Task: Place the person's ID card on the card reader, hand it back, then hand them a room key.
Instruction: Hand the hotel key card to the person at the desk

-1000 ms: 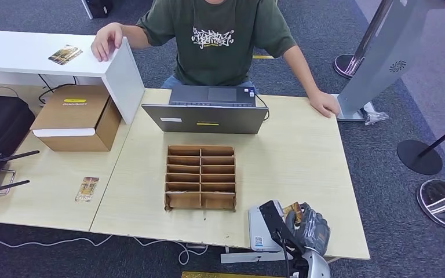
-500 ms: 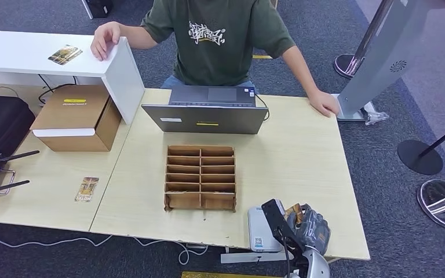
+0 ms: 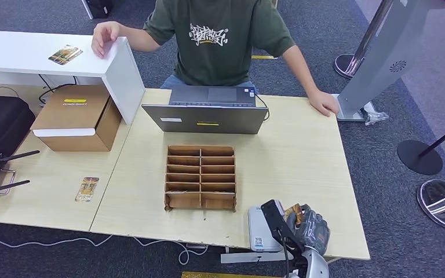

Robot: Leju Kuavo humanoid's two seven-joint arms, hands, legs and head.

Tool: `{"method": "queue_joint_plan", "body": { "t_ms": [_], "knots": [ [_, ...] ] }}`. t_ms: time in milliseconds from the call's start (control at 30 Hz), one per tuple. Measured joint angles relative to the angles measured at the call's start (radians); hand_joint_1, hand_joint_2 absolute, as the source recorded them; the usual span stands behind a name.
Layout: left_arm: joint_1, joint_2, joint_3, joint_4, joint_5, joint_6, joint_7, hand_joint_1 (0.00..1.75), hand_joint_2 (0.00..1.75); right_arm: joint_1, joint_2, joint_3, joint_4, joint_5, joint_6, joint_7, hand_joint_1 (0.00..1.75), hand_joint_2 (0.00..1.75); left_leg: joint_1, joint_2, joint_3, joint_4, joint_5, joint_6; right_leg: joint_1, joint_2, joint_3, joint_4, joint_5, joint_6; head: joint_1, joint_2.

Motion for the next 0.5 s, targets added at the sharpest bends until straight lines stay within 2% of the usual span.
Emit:
{"method": "queue_joint_plan", "body": {
  "t_ms": [167, 400, 500],
  "knots": [
    [0.0, 0.0, 0.0, 0.0, 0.0, -0.003, -0.004, 0.0, 0.0, 0.003, 0.005, 0.0, -0.016, 0.025, -0.032, -0.031, 1.75, 1.75, 0.0, 0.0, 0.0, 0.0, 0.0, 0.0, 0.0, 0.0, 0.0, 0.0, 0.0, 0.0, 0.0, 0.0],
    [0.0, -0.003, 0.0, 0.0, -0.013, -0.01, -0.022, 0.0, 0.0, 0.026, 0.011, 0.026, -0.147, 0.145, -0.266, -0.169, 1.75, 1.75, 0.0, 0.0, 0.0, 0.0, 0.0, 0.0, 0.0, 0.0, 0.0, 0.0, 0.0, 0.0, 0.0, 0.0],
    [0.0, -0.005, 0.0, 0.0, -0.023, -0.013, -0.025, 0.0, 0.0, 0.039, 0.022, 0.036, -0.226, 0.212, -0.29, -0.245, 1.75, 1.75, 0.0, 0.0, 0.0, 0.0, 0.0, 0.0, 0.0, 0.0, 0.0, 0.0, 0.0, 0.0, 0.0, 0.0]
  ]
}}
